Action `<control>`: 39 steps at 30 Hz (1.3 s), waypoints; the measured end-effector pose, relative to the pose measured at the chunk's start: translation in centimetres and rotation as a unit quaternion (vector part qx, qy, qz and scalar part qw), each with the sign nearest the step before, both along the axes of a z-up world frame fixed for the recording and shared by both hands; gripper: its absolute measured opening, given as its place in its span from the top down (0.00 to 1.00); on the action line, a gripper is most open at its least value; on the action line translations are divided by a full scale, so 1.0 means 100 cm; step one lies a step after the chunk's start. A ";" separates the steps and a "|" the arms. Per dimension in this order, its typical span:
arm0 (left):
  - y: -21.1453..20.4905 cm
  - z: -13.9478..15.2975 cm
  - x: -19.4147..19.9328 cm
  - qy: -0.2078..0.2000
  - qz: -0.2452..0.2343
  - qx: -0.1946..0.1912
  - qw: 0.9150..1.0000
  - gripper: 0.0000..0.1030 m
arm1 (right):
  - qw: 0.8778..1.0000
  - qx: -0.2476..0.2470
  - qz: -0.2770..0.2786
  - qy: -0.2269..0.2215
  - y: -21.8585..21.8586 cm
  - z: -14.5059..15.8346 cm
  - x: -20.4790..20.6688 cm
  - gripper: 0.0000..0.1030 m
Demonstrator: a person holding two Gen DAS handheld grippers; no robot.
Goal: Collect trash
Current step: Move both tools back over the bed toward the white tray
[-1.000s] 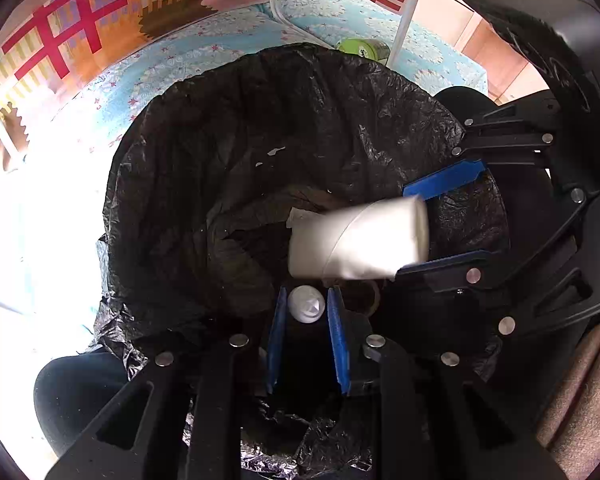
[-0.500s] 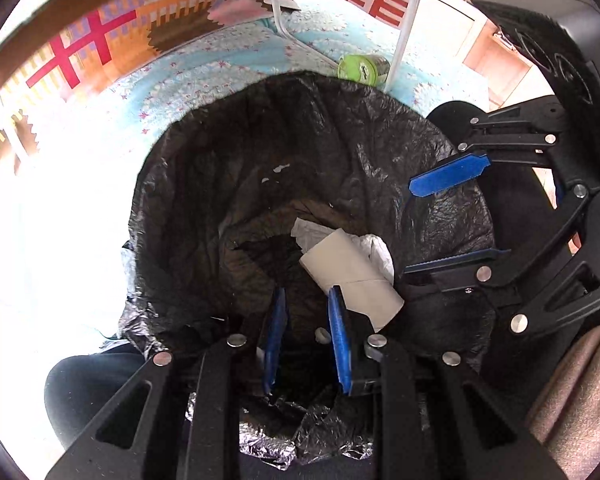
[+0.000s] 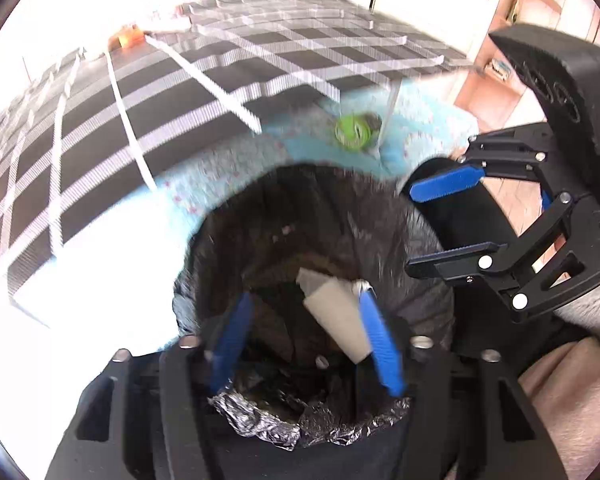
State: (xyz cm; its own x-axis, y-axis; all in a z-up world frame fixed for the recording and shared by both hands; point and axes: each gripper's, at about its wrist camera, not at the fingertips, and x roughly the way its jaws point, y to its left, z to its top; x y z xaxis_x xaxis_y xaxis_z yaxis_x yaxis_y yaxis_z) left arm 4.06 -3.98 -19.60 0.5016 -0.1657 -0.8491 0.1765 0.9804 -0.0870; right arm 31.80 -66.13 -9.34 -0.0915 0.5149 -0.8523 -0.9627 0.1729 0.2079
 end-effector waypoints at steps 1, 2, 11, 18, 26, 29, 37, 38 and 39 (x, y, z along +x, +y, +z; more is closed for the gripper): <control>0.002 0.009 -0.001 -0.010 -0.004 -0.005 1.000 0.44 | 1.000 0.012 -0.002 -0.002 -0.002 0.008 0.002 0.37; 0.003 0.018 -0.001 -0.019 -0.005 -0.008 1.000 0.44 | 1.000 0.025 -0.003 -0.003 -0.003 0.016 0.004 0.37; 0.025 0.084 0.002 -0.094 -0.006 -0.010 0.996 0.44 | 0.992 0.120 -0.003 -0.041 -0.010 0.085 0.022 0.37; 0.058 0.112 0.022 -0.127 0.023 -0.003 0.992 0.44 | 0.988 0.146 -0.015 -0.049 0.010 0.102 0.038 0.37; 0.094 0.124 0.056 -0.134 0.042 0.018 0.990 0.44 | 0.985 0.165 -0.034 -0.035 0.042 0.106 0.067 0.37; 0.109 0.124 0.073 -0.129 0.056 0.027 0.990 0.44 | 0.985 0.166 -0.043 -0.034 0.056 0.105 0.081 0.37; 0.151 0.121 0.119 -0.124 0.087 0.051 0.987 0.44 | 0.984 0.167 -0.058 0.024 0.092 0.101 0.121 0.37; 0.156 0.121 0.124 -0.125 0.088 0.051 0.987 0.44 | 0.985 0.163 -0.061 0.017 0.097 0.100 0.124 0.37; 0.160 0.120 0.130 -0.124 0.088 0.053 0.987 0.44 | 0.985 0.161 -0.062 0.014 0.100 0.099 0.127 0.37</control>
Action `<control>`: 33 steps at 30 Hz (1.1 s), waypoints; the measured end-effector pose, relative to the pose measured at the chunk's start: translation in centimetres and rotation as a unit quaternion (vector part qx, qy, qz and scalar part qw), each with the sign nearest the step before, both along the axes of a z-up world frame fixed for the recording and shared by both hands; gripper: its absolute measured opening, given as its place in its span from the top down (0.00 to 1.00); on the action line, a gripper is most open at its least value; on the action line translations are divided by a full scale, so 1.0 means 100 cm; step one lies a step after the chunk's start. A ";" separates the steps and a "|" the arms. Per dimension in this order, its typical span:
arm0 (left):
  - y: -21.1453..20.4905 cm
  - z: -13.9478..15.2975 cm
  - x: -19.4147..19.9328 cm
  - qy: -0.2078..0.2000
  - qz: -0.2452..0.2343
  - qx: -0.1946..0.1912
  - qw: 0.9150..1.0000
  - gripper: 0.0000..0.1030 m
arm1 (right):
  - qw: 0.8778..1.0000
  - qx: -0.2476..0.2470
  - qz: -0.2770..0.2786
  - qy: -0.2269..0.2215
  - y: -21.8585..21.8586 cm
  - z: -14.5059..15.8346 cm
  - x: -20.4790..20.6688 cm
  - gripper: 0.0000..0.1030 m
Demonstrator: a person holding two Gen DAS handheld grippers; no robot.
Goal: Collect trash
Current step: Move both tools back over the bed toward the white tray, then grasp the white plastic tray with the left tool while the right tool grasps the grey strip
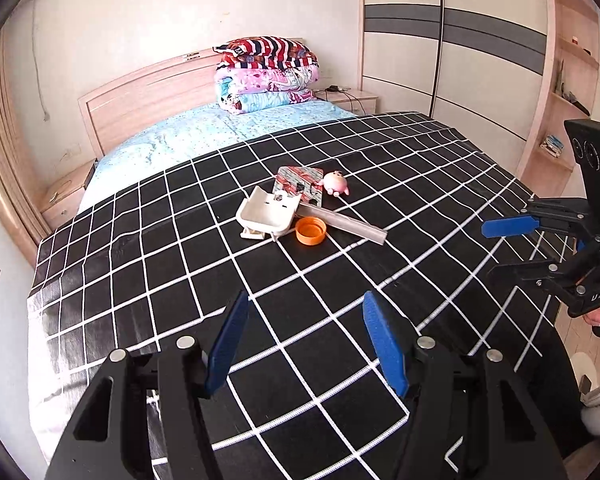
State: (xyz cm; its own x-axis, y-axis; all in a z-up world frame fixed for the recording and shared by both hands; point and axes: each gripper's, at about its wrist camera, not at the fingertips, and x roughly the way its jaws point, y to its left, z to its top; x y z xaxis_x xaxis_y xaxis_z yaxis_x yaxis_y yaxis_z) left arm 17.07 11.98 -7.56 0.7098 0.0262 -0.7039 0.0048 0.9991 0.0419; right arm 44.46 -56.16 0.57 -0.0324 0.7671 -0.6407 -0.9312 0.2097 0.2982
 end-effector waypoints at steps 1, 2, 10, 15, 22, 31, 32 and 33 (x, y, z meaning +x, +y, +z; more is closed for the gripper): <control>0.004 -0.001 0.006 0.002 0.001 0.002 1.000 0.43 | 1.000 -0.001 0.000 0.002 0.003 -0.001 0.002 0.37; 0.007 -0.002 0.013 0.004 0.001 0.005 1.000 0.40 | 1.000 -0.003 0.000 0.003 0.007 -0.003 0.005 0.37; 0.029 -0.023 0.065 0.030 0.006 0.016 0.999 0.38 | 1.000 -0.021 -0.007 0.007 0.043 -0.014 0.022 0.37; 0.039 -0.033 0.091 0.034 0.001 0.013 0.999 0.38 | 1.000 -0.024 -0.005 0.010 0.063 -0.016 0.028 0.38; 0.043 -0.040 0.116 0.036 -0.014 0.015 0.999 0.38 | 0.999 -0.034 -0.006 0.013 0.080 -0.023 0.031 0.41; 0.037 -0.046 0.129 0.035 -0.036 0.029 0.998 0.38 | 0.999 -0.048 -0.011 -0.002 0.087 -0.030 0.033 0.54; 0.036 -0.046 0.129 0.034 -0.036 0.030 0.998 0.38 | 0.999 -0.049 -0.011 -0.008 0.087 -0.029 0.032 0.57; 0.036 -0.046 0.129 0.033 -0.037 0.032 0.998 0.38 | 0.999 -0.050 -0.011 -0.014 0.087 -0.030 0.032 0.65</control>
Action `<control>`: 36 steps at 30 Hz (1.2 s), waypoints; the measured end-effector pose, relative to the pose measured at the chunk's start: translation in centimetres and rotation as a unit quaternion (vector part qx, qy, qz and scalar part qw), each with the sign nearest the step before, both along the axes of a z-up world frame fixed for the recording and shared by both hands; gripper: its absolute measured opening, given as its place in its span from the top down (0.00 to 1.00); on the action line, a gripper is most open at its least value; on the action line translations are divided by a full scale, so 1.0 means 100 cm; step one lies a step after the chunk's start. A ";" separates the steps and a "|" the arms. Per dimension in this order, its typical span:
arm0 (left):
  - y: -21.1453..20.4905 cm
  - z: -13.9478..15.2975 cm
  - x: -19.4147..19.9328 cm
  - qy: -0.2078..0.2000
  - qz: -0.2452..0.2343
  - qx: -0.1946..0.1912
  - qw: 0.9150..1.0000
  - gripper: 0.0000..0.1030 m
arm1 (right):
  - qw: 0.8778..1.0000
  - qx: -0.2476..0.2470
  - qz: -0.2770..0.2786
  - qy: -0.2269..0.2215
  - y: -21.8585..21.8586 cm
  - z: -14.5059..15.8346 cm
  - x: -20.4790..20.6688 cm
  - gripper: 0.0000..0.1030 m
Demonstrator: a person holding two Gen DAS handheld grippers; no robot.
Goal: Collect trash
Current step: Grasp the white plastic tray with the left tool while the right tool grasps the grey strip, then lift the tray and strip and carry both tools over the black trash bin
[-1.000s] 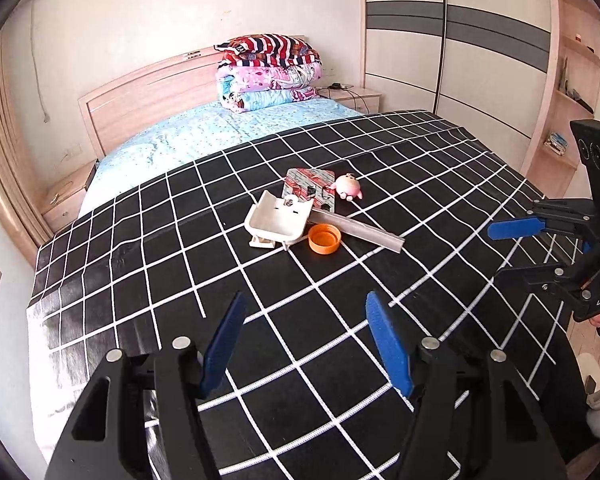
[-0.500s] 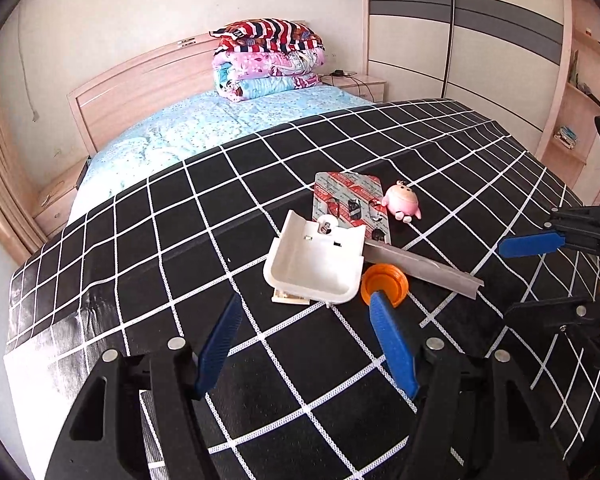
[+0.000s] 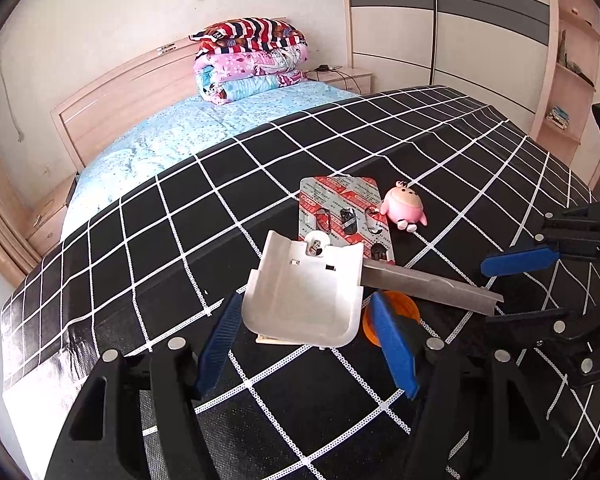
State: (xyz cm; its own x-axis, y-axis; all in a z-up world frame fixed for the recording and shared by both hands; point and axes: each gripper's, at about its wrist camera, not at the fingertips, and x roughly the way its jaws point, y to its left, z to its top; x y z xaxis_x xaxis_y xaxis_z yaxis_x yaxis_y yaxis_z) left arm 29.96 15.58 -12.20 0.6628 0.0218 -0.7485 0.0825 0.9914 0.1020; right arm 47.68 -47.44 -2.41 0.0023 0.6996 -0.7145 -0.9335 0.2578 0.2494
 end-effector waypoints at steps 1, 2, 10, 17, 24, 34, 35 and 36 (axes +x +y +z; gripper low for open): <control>-0.001 0.000 0.000 -0.001 -0.002 0.002 1.000 0.42 | 1.000 -0.001 -0.001 -0.005 0.000 0.000 0.000 0.75; -0.001 0.000 0.000 -0.002 -0.001 0.006 1.000 0.46 | 1.000 -0.002 -0.001 -0.010 0.000 -0.001 -0.001 0.80; 0.000 0.014 -0.009 -0.028 0.009 0.013 0.999 0.47 | 1.000 0.004 -0.006 -0.011 -0.009 -0.001 0.002 0.88; -0.008 0.029 -0.025 -0.045 0.009 0.009 0.999 0.47 | 1.000 0.011 -0.011 -0.013 -0.016 0.006 -0.005 0.88; -0.024 0.043 -0.049 -0.061 0.009 0.004 0.998 0.47 | 0.999 0.019 -0.012 -0.023 -0.030 0.016 -0.014 0.88; -0.055 0.060 -0.088 -0.075 -0.002 0.013 0.997 0.47 | 0.999 0.028 -0.013 -0.037 -0.058 0.030 -0.027 0.88; -0.059 0.062 -0.093 -0.077 -0.004 0.012 0.997 0.47 | 0.999 0.030 -0.013 -0.038 -0.062 0.031 -0.028 0.88; -0.062 0.064 -0.098 -0.079 -0.006 0.012 0.997 0.47 | 0.999 0.031 -0.012 -0.040 -0.065 0.033 -0.030 0.88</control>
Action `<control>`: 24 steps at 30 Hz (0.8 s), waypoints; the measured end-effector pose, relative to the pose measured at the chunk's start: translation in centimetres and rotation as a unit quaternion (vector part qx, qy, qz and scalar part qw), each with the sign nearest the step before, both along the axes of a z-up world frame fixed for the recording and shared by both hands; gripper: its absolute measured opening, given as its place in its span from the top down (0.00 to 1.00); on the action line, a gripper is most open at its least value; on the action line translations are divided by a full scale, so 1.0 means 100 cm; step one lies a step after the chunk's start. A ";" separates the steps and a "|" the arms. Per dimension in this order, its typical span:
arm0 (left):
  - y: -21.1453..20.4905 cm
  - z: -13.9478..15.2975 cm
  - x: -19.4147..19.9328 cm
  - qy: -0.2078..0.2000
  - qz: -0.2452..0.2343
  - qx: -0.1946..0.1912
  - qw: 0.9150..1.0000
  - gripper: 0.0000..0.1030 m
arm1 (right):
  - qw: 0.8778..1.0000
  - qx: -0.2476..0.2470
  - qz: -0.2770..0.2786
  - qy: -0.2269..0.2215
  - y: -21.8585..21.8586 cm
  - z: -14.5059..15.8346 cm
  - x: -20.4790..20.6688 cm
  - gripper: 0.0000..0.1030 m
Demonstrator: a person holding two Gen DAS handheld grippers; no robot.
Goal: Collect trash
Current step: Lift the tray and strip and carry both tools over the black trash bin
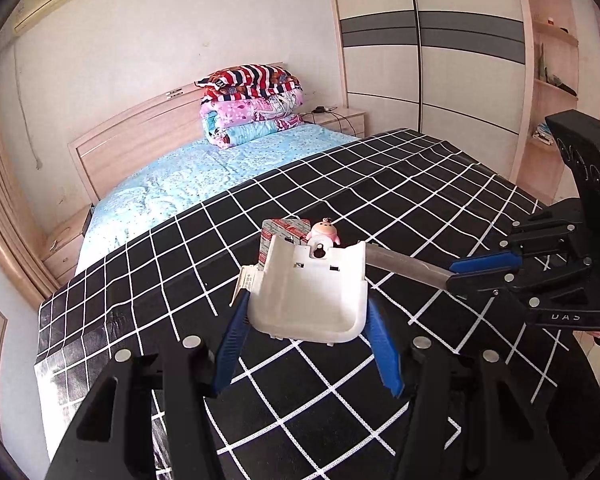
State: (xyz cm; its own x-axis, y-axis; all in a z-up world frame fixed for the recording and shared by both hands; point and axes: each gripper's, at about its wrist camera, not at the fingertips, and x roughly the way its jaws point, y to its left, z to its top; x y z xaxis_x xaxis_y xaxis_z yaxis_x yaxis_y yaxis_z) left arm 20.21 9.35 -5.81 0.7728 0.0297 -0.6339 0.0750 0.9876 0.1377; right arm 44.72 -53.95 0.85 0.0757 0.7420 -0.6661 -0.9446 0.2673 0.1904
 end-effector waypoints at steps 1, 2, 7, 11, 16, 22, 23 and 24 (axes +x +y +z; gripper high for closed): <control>-0.003 0.002 -0.004 -0.002 -0.002 -0.001 1.000 0.47 | 1.000 0.002 0.000 -0.002 -0.003 0.001 -0.002 0.88; -0.007 0.004 -0.009 -0.003 -0.003 -0.001 1.000 0.47 | 1.000 0.004 0.000 -0.004 -0.007 0.003 -0.003 0.88; -0.027 0.013 -0.033 -0.010 -0.010 0.002 1.000 0.47 | 1.000 0.015 0.001 -0.016 -0.028 0.012 -0.016 0.88; -0.042 0.016 -0.052 -0.010 -0.016 0.005 1.000 0.47 | 1.000 0.021 0.003 -0.023 -0.047 0.017 -0.026 0.88; -0.060 0.017 -0.078 -0.013 -0.024 -0.002 1.000 0.47 | 0.999 0.030 0.007 -0.028 -0.074 0.022 -0.040 0.88; -0.080 0.010 -0.105 -0.009 -0.038 -0.012 0.999 0.47 | 0.999 0.040 0.014 -0.027 -0.103 0.021 -0.059 0.88; -0.082 0.008 -0.110 -0.008 -0.038 -0.017 0.999 0.47 | 0.999 0.041 0.014 -0.025 -0.107 0.020 -0.061 0.88; -0.084 0.006 -0.113 -0.006 -0.039 -0.022 0.999 0.47 | 0.999 0.042 0.015 -0.024 -0.111 0.019 -0.064 0.88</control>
